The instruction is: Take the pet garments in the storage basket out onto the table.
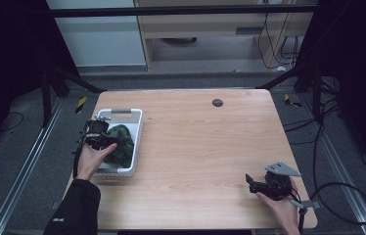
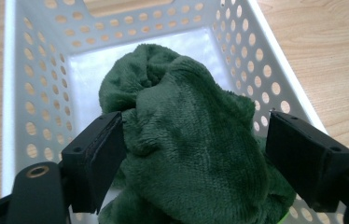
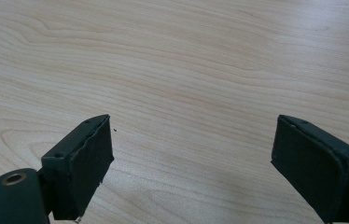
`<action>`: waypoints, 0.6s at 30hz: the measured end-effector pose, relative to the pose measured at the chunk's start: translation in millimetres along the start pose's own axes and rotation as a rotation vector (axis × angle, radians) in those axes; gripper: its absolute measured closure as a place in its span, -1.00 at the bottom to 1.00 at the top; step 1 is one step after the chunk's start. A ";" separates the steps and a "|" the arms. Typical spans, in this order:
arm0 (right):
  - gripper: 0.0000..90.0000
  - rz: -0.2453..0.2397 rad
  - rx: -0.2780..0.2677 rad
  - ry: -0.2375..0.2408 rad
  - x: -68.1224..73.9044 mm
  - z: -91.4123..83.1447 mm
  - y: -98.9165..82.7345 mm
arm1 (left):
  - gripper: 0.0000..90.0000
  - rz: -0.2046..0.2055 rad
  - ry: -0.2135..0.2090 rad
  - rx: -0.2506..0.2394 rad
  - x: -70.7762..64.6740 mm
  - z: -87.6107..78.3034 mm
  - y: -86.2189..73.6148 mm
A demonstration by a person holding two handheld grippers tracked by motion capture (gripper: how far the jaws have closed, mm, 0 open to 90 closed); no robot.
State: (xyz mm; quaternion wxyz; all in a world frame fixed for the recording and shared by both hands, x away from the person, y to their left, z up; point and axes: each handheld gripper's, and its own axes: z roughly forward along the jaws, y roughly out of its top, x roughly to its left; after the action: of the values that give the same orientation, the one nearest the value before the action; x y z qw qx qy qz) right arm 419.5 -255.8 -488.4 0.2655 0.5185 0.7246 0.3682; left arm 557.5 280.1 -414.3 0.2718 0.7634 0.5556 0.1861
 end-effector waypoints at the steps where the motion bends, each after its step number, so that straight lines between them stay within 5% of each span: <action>1: -0.73 0.000 0.001 0.000 0.1 0.1 0.0 | -0.58 0.001 0.000 0.004 -0.1 1.2 0.0; 18: -0.74 0.004 0.018 0.010 0.9 1.0 0.0 | -0.26 -0.008 -0.002 0.092 1.9 17.3 -1.3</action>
State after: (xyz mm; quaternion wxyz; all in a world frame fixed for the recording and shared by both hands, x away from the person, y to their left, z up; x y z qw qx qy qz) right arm 420.0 -254.6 -489.0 0.2564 0.5207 0.7281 0.3647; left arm 567.2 278.6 -428.7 0.2375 0.7731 0.5665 0.1585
